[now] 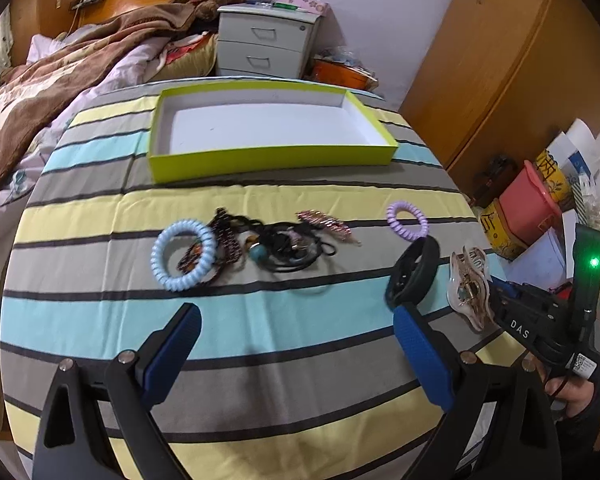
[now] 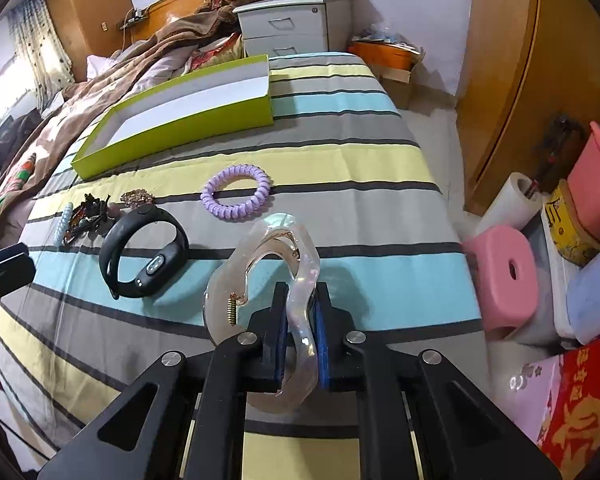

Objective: Organize jewelry
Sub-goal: 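Lift the claw clip with the right gripper while the left gripper grasps the black band, then carry the claw clip and black band over the green box lid, then open both grippers to drop the band and claw clip into the lid, then grasp the lilac coil hair tie with the right gripper while the left grasps the blue coil bracelet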

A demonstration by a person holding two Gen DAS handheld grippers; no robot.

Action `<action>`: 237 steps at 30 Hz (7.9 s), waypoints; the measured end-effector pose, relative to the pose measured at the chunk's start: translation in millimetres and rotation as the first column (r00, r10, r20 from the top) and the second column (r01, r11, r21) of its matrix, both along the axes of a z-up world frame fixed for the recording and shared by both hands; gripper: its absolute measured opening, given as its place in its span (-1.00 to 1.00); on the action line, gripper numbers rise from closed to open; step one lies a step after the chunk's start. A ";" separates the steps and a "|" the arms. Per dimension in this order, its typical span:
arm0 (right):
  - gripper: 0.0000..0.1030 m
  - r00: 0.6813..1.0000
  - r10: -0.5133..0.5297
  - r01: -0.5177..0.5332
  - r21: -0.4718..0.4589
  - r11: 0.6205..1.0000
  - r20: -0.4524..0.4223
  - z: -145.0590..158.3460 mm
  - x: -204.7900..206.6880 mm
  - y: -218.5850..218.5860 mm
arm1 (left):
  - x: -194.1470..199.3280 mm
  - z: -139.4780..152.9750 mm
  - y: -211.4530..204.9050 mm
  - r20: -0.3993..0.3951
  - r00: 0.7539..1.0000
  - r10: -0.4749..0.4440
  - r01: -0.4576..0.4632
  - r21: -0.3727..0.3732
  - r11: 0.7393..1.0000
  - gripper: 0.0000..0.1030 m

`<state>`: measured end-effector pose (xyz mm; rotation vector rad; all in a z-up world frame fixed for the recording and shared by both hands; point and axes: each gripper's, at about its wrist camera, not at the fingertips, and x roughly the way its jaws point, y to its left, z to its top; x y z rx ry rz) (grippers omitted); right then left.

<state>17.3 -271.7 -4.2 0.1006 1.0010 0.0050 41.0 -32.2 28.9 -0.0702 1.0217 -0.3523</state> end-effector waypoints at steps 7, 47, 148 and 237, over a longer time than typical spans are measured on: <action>-0.76 0.999 -0.036 0.036 0.002 0.999 0.041 8.6 -9.6 -20.9 | 5.0 -2.4 -35.6 0.014 0.997 -0.073 0.073 0.016 0.997 0.90; -0.76 0.996 -0.034 0.033 0.013 0.999 0.082 25.3 0.1 -28.4 | 22.3 -7.9 -77.5 0.040 0.985 -0.170 0.168 0.051 0.985 -0.67; -0.76 0.974 0.211 -0.215 -0.052 0.975 -0.080 6.4 289.4 59.1 | 232.2 -10.4 59.7 -0.002 0.979 0.202 -0.202 -0.094 0.975 -0.69; -0.17 0.973 0.228 -0.226 -0.062 0.972 0.027 -7.7 90.0 16.0 | 51.4 -34.4 113.3 -0.034 0.975 0.219 -0.221 -0.087 0.971 0.46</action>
